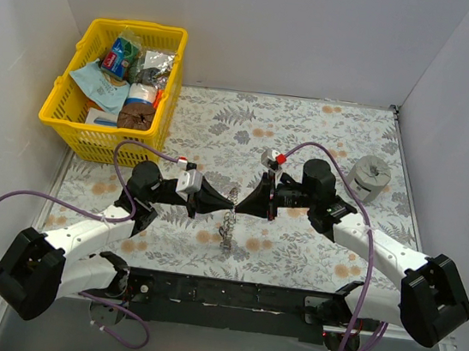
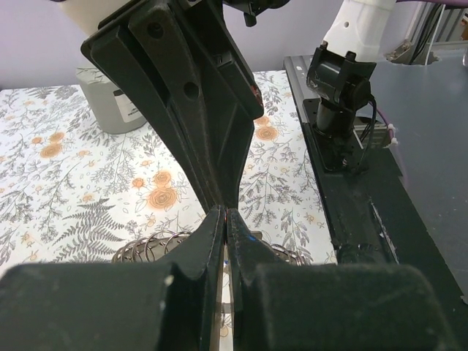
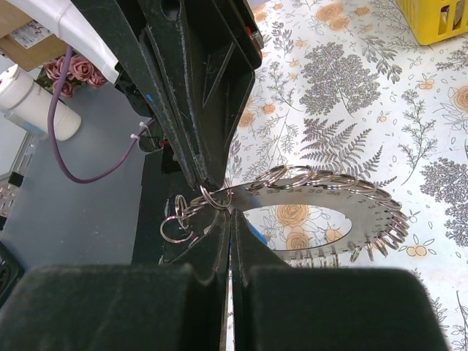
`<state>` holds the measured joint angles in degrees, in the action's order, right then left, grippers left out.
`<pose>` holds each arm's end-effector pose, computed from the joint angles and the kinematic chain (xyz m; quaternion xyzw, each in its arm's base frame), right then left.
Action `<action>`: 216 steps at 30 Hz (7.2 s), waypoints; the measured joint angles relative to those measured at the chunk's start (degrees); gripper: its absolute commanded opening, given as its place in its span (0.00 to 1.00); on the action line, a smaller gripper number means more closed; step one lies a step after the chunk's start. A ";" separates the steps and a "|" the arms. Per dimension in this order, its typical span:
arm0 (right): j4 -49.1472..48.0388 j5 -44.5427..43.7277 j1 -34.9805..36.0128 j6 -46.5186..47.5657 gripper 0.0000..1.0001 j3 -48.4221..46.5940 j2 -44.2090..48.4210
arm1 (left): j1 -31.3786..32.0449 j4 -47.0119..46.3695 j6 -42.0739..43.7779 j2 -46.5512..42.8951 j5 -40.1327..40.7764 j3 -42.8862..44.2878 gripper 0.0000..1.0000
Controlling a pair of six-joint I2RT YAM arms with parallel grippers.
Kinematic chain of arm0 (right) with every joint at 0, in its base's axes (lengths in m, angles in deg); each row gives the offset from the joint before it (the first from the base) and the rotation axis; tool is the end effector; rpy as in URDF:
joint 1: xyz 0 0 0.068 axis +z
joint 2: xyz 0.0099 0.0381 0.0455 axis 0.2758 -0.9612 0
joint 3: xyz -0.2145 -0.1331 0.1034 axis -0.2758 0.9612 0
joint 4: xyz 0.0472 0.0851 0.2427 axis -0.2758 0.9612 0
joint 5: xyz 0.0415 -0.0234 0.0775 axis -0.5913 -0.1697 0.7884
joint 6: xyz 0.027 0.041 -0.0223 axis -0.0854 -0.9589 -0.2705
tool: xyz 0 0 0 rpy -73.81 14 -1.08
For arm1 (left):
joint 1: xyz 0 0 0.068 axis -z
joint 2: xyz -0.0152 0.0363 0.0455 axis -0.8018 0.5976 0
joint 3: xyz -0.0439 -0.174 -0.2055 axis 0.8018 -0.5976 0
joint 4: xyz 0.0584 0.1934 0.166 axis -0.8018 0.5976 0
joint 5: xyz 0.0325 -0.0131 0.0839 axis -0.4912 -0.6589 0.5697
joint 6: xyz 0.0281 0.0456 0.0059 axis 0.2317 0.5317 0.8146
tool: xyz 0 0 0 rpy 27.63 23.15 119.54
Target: Put the keys on the keyring
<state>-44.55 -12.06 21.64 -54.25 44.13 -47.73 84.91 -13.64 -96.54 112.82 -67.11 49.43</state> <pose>0.1953 0.1860 0.2705 -0.4184 0.6125 0.5530 0.3795 0.1713 -0.1415 0.2593 0.3321 0.6044 -0.6421 0.3348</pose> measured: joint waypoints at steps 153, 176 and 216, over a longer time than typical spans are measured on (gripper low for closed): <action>38.25 -20.41 3.34 22.58 0.01 -7.67 4.63 | 8.85 33.81 17.62 19.41 5.16 19.56 0.21; 36.96 -20.20 3.34 22.56 0.01 -6.88 4.72 | 8.92 33.75 18.10 16.65 7.69 18.78 0.24; 30.21 -21.55 2.01 18.60 0.63 -2.82 12.41 | 6.82 18.45 7.26 14.08 6.58 9.62 0.00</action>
<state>-14.34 -33.61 23.65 -35.64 41.31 -35.32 91.73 4.81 -89.28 126.89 -60.53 59.05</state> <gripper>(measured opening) 0.613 0.014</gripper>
